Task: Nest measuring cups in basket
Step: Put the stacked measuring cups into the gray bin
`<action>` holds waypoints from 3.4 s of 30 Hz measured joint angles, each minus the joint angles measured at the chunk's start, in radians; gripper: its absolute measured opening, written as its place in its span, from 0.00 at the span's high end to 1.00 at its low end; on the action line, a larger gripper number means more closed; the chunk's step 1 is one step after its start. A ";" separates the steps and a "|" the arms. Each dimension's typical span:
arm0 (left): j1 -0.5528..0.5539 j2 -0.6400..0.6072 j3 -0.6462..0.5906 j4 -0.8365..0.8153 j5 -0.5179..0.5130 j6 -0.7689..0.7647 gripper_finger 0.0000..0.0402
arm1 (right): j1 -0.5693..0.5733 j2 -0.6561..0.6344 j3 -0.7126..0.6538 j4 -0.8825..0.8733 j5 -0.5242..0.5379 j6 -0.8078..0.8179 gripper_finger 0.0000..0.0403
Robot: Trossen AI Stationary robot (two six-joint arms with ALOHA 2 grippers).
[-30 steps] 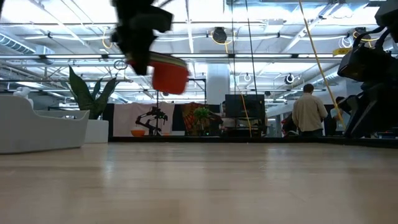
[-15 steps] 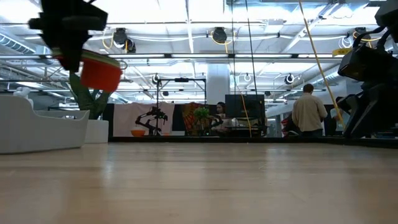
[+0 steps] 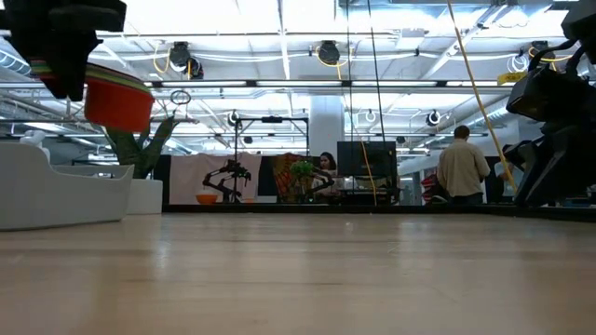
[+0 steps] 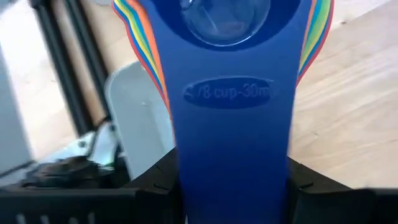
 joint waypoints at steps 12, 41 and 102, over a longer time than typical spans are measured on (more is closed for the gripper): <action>-0.108 -0.060 -0.138 0.062 0.049 -0.182 0.65 | 0.000 0.000 0.000 0.000 -0.003 0.000 0.79; -0.178 -0.133 -0.380 0.264 0.121 -0.409 0.65 | 0.000 0.000 0.001 0.001 -0.005 0.005 0.79; 0.035 -0.091 -0.434 0.447 0.234 -0.409 0.65 | 0.000 0.000 0.001 0.001 -0.005 -0.026 0.79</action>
